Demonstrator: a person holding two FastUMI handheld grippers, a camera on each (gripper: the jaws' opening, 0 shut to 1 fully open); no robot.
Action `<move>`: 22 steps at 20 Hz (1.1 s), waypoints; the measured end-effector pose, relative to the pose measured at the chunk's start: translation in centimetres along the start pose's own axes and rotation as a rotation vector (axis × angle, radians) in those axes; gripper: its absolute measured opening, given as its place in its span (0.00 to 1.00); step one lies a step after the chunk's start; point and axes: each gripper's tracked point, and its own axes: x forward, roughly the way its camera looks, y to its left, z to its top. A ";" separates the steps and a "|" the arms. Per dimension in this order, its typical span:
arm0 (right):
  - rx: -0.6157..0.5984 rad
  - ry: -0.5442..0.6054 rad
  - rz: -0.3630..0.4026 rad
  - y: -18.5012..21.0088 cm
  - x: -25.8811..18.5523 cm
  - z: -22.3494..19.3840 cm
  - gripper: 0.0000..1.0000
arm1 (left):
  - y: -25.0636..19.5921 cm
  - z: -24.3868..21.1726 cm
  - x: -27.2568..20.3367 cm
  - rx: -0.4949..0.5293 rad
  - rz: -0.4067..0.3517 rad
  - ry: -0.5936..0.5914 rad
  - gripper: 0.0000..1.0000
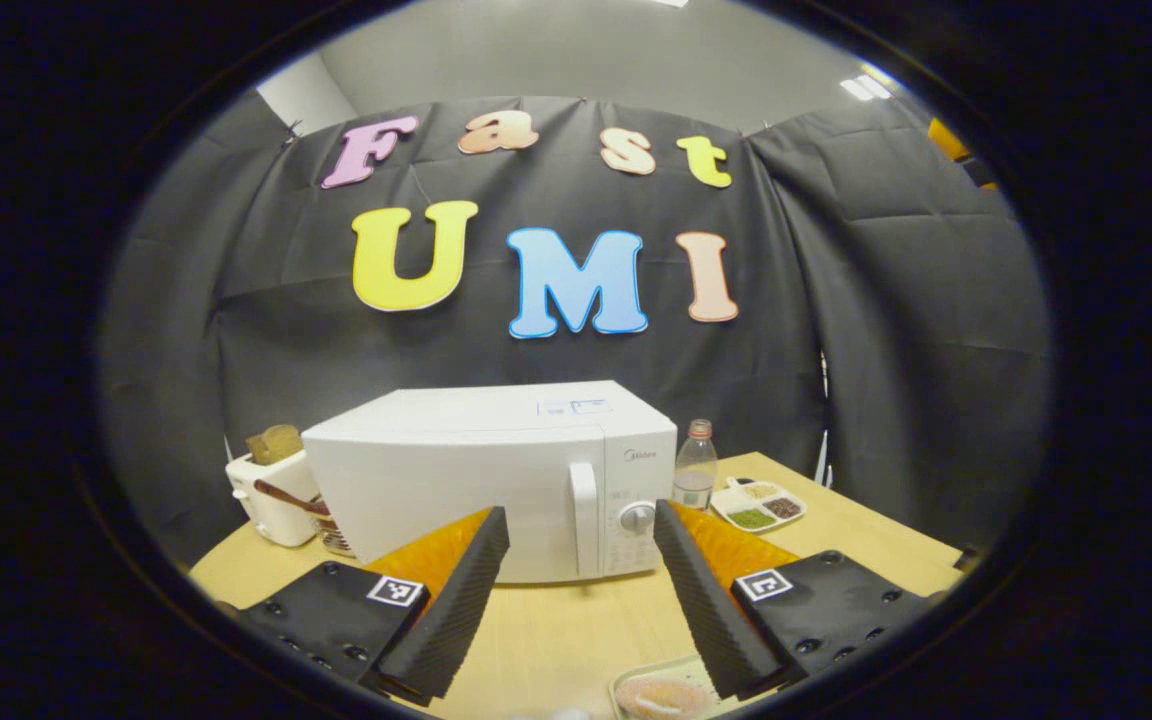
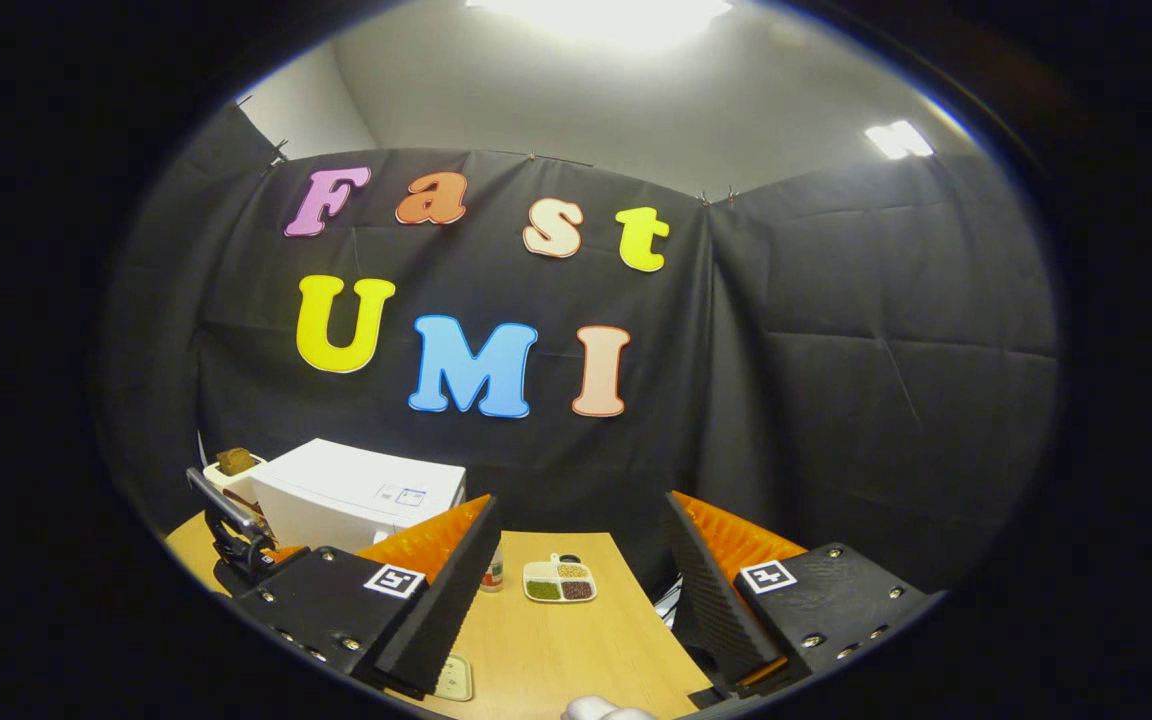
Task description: Open the microwave oven with the left hand, put the food in, and close the microwave oven.
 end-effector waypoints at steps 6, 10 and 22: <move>-0.026 0.019 -0.017 -0.5 2.4 -0.4 0.99 | 0.3 -4.0 7.3 -0.001 0.023 0.048 0.98; -0.055 0.020 -0.020 -0.1 3.6 -0.8 0.99 | -0.6 -5.3 11.3 0.025 0.015 0.039 0.99; -0.045 0.076 -0.042 -1.4 4.5 -3.4 0.99 | -1.2 -6.8 15.3 -0.002 0.036 0.046 0.72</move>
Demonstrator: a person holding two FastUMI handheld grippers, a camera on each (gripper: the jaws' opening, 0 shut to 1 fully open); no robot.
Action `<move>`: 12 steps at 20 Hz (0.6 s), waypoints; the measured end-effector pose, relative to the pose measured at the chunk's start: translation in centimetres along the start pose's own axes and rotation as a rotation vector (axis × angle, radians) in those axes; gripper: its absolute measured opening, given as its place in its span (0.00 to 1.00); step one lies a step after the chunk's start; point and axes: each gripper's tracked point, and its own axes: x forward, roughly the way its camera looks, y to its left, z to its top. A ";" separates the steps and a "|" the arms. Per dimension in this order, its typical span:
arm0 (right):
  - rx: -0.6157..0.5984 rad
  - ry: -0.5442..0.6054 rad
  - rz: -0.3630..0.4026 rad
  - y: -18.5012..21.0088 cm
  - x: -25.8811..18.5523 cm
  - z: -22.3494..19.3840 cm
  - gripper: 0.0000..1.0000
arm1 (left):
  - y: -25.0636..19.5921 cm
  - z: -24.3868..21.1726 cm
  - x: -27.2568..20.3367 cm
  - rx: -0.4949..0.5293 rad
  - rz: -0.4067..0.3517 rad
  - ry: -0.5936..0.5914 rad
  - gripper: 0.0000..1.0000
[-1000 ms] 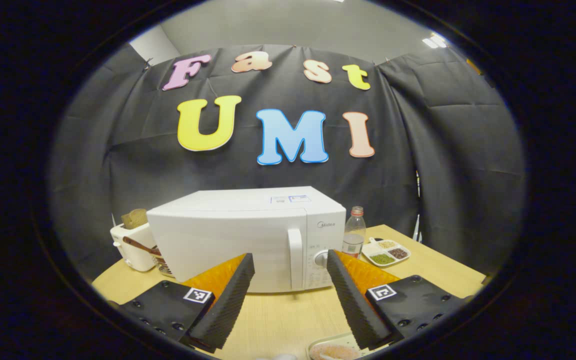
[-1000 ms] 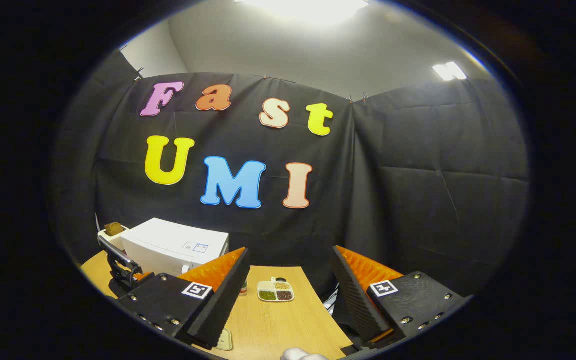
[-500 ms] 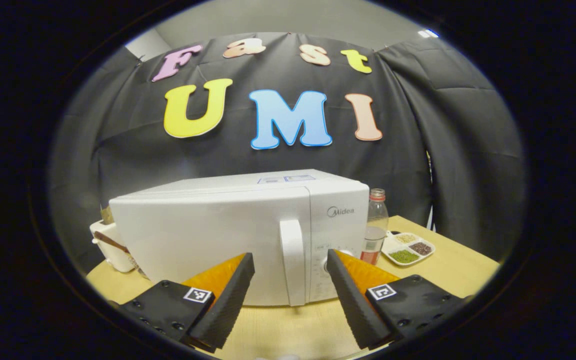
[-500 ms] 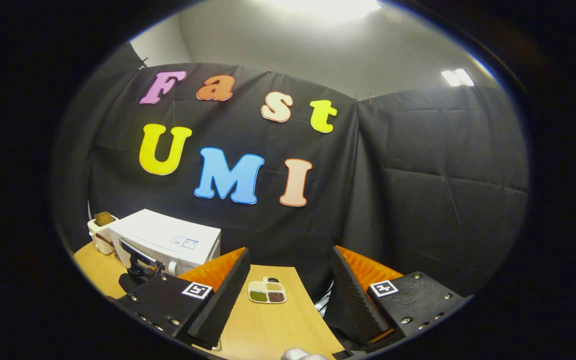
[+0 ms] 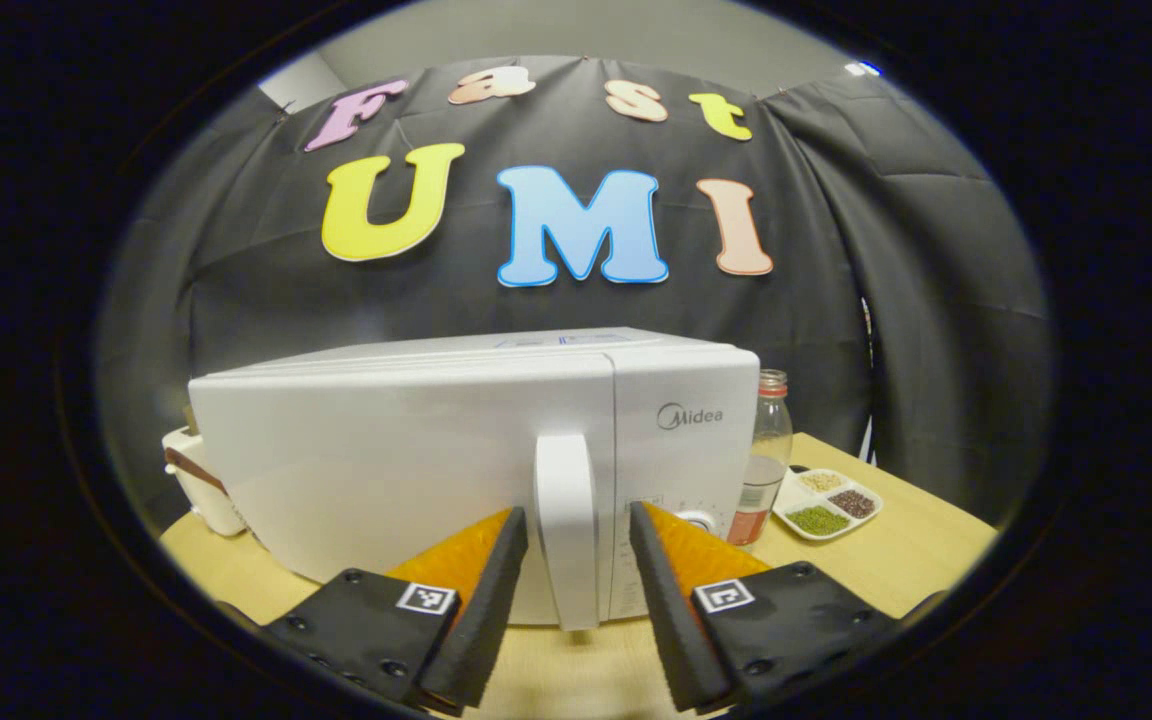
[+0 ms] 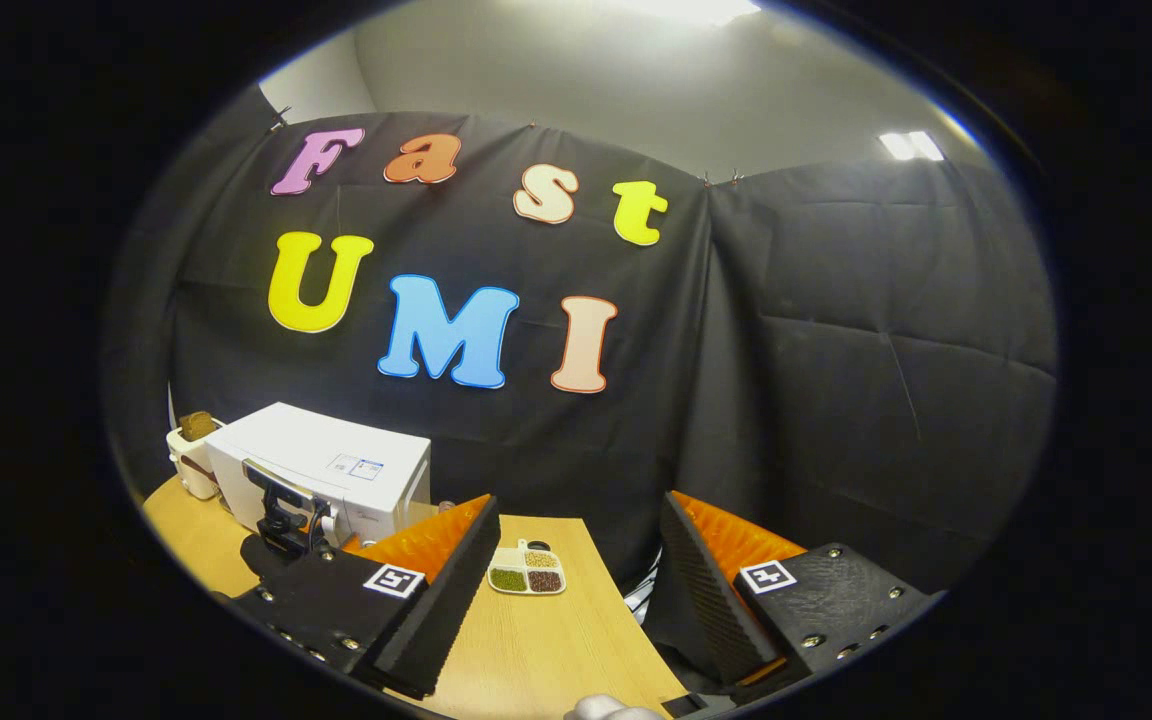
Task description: Open the microwave oven with the left hand, put the food in, and close the microwave oven.
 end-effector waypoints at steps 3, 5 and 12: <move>-0.006 -0.019 -0.017 -0.8 -0.1 0.6 0.98 | 0.0 0.2 -0.1 -0.014 -0.001 -0.005 0.40; -0.006 -0.025 -0.021 -1.1 -0.1 0.7 0.99 | 0.0 0.1 0.1 0.012 -0.013 0.008 0.34; 0.014 -0.012 -0.022 -1.3 -0.6 0.1 0.99 | 0.2 0.1 0.1 -0.009 -0.028 0.016 0.21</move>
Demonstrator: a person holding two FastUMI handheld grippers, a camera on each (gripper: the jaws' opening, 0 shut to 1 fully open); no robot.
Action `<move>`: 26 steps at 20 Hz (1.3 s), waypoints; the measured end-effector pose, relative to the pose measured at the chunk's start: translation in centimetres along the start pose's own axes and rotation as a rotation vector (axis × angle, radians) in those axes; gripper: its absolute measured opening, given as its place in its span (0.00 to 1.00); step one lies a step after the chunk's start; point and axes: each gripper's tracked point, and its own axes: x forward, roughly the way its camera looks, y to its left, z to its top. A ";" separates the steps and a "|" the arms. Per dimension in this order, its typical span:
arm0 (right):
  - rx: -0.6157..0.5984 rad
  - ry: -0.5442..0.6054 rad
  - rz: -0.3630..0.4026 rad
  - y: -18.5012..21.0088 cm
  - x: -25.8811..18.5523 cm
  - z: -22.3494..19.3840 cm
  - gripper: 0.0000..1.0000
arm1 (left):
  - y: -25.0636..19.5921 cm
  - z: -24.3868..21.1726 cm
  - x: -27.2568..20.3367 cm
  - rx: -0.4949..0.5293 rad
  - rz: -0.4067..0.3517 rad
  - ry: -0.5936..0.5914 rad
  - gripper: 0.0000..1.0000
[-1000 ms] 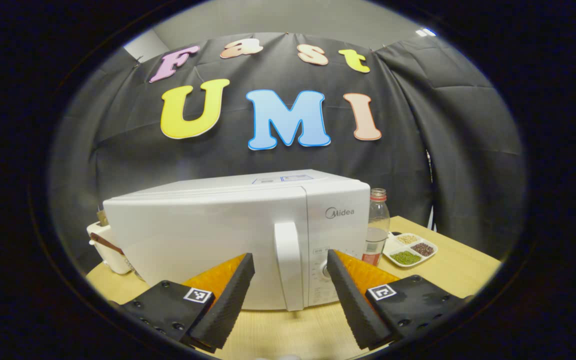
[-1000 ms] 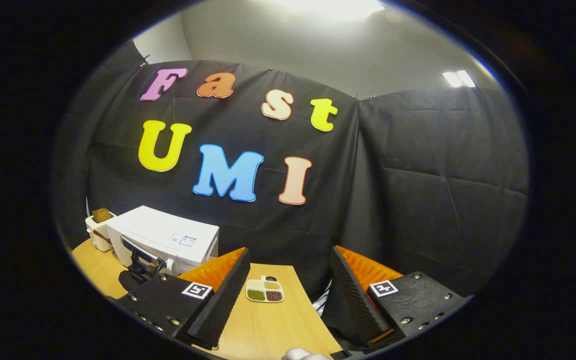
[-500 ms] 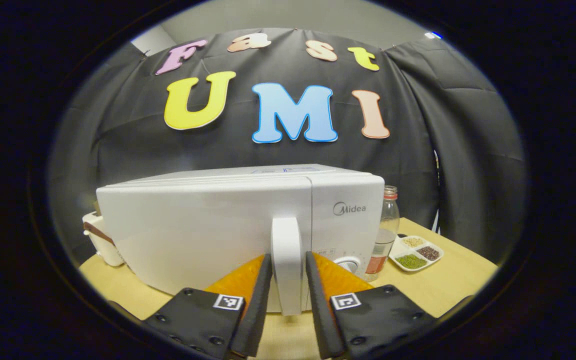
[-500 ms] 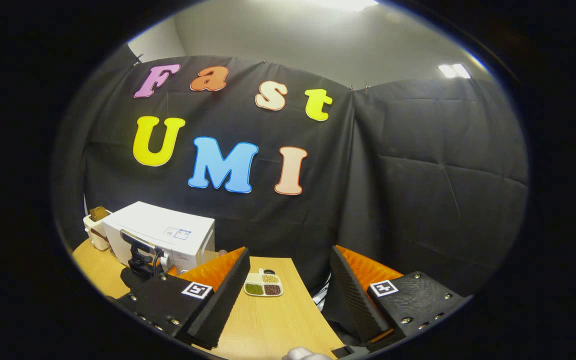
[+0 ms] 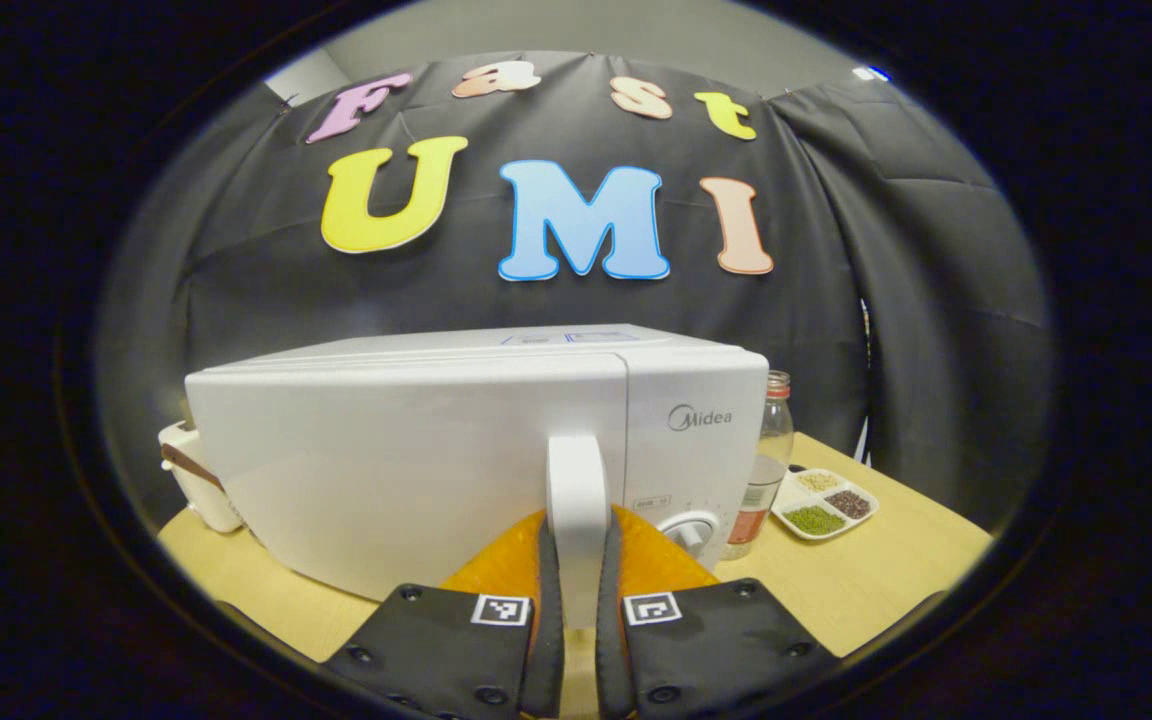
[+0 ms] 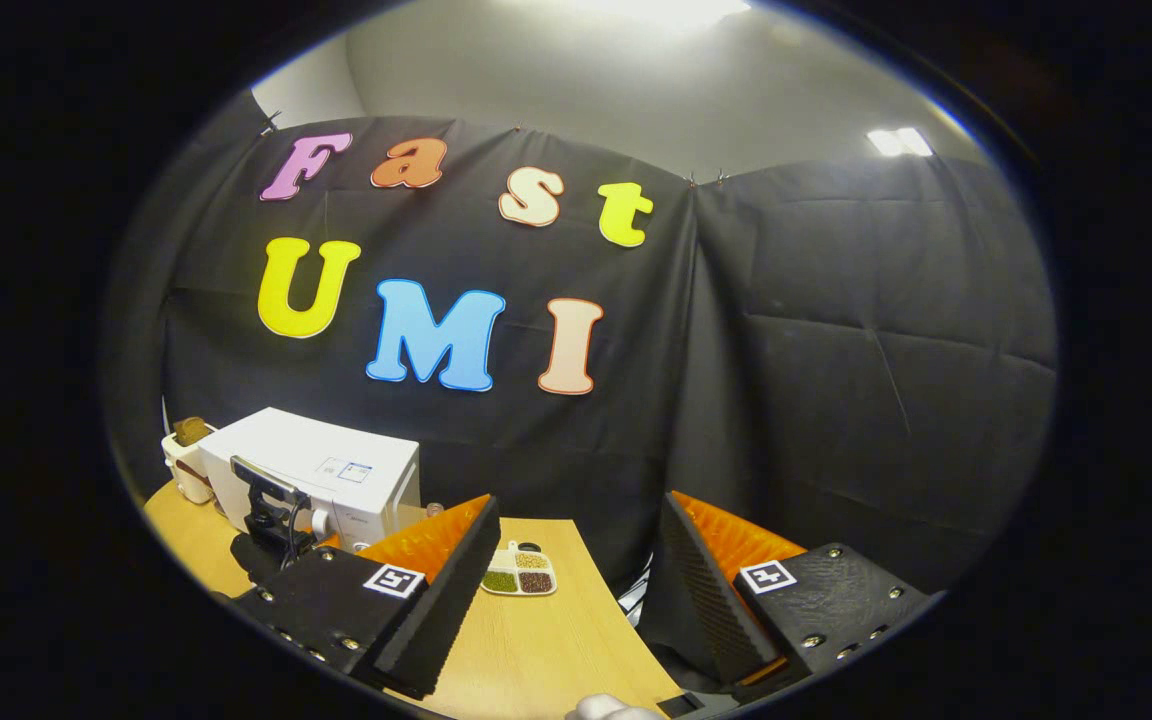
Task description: Open the microwave oven with the left hand, put the food in, and close the microwave oven.
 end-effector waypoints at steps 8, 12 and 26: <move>0.003 -0.006 0.014 0.2 -0.3 0.1 0.99 | -0.1 -0.2 -0.3 0.013 -0.013 0.015 0.18; 0.011 -0.011 0.032 0.3 -0.5 0.4 0.99 | 0.3 -0.2 -4.5 0.053 -0.001 -0.028 0.18; -0.033 -0.024 0.047 -0.9 -2.7 -0.7 0.99 | 3.3 -1.7 -7.7 0.077 0.097 0.005 0.99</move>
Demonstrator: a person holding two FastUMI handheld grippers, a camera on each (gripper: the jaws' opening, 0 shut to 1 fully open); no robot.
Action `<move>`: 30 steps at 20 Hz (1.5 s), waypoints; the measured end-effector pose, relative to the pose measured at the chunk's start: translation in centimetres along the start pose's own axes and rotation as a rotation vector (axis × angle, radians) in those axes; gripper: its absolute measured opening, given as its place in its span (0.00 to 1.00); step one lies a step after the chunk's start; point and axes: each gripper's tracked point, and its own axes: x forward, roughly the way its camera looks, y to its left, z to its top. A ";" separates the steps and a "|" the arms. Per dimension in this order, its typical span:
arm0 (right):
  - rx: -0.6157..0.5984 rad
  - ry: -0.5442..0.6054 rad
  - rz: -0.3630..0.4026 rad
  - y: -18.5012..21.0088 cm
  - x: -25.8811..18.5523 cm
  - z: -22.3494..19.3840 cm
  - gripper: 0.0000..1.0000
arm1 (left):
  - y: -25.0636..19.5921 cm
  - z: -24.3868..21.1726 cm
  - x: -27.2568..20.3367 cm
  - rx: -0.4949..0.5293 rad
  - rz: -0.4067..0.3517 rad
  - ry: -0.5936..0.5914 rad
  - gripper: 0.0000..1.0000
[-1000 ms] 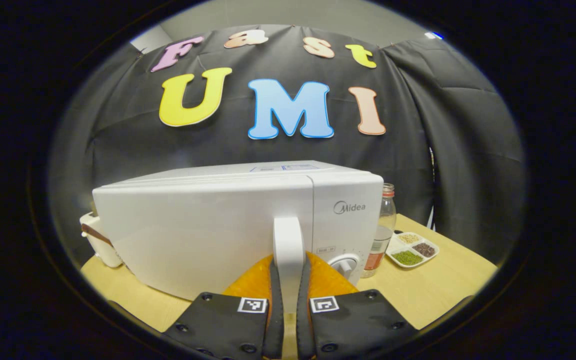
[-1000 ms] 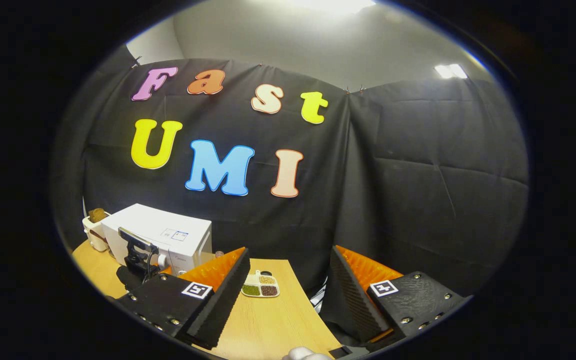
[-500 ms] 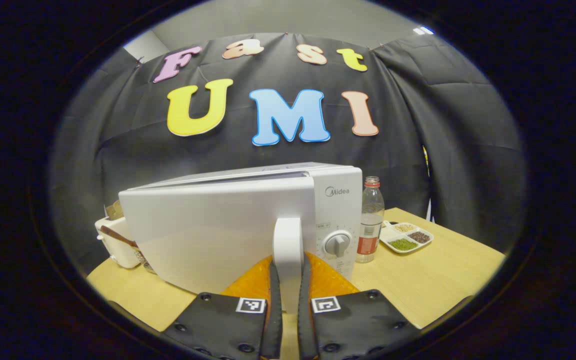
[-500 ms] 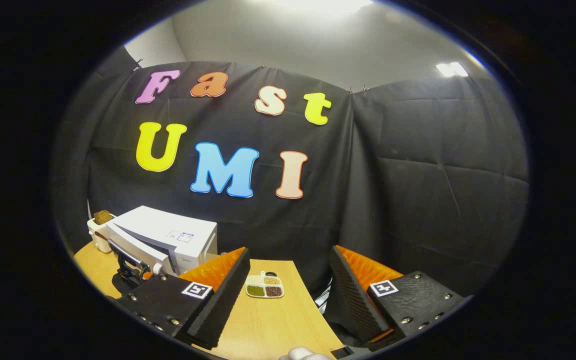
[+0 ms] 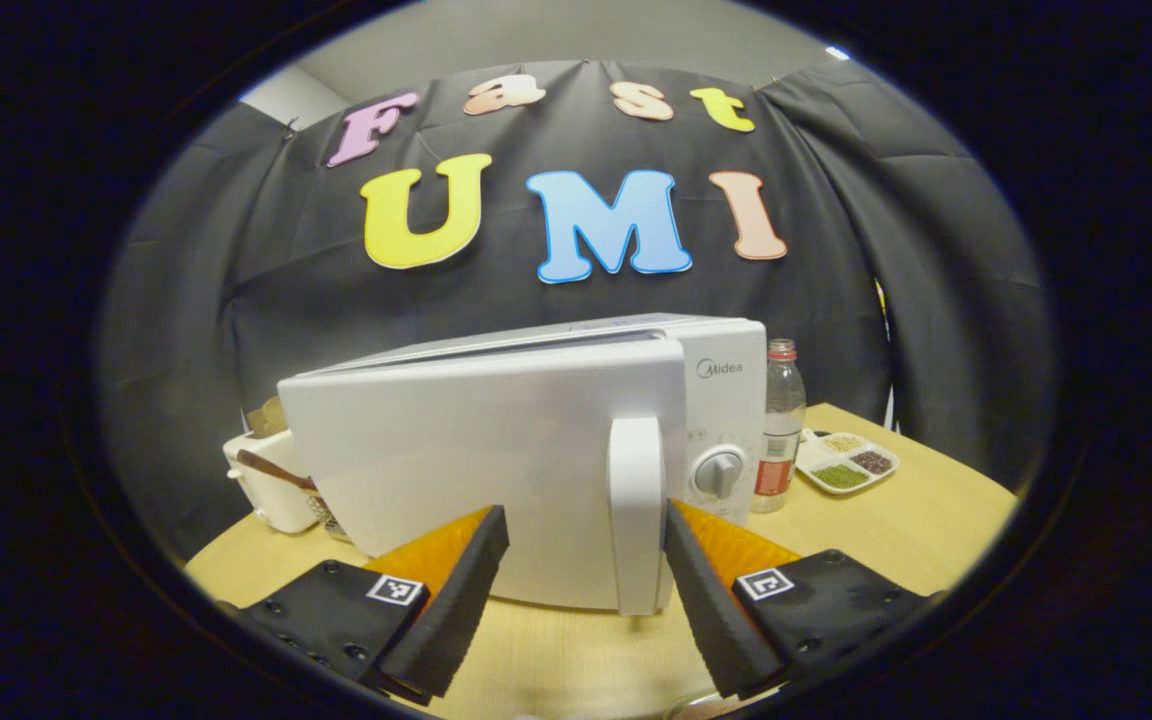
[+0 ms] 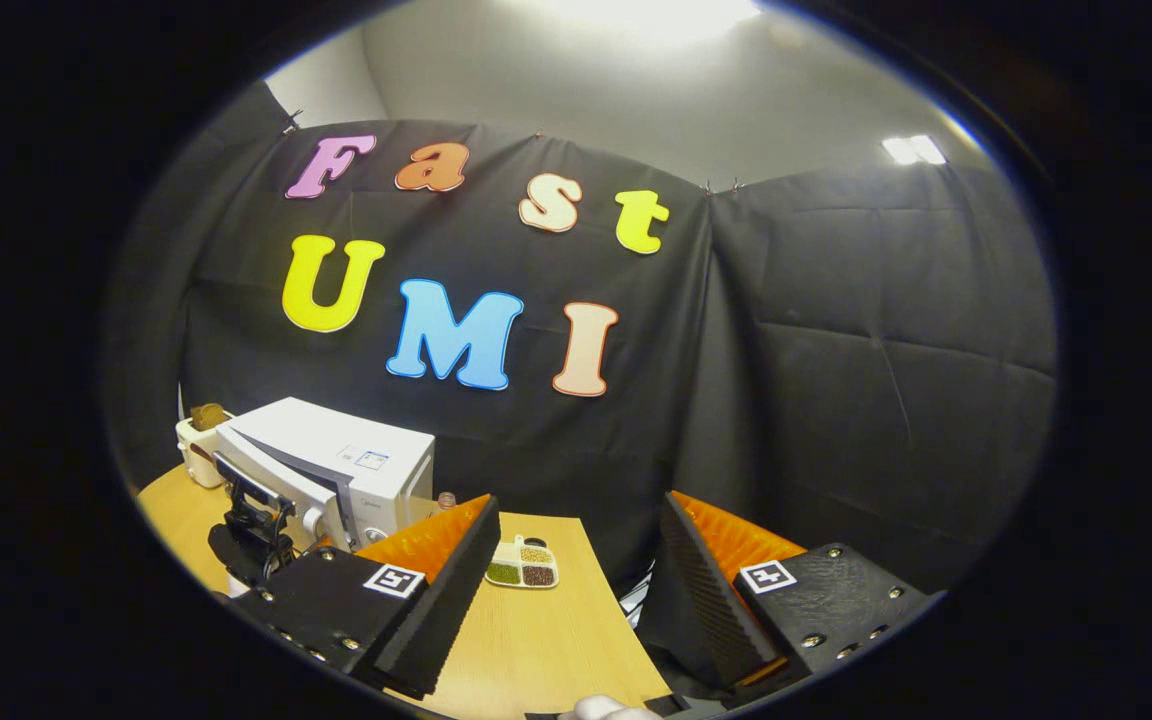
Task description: Open the microwave oven with the left hand, put the food in, and close the microwave oven.
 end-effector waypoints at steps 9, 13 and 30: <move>0.020 0.023 0.041 1.2 -1.0 -1.1 0.99 | 1.5 0.2 -3.2 0.008 -0.011 0.012 0.94; 0.056 0.033 0.115 4.3 -1.0 -1.5 0.99 | 3.6 0.3 -6.7 0.030 -0.017 0.008 1.00; 0.072 0.090 0.426 21.9 -3.5 -3.2 0.99 | 19.6 -3.7 -21.2 0.096 0.108 0.076 0.97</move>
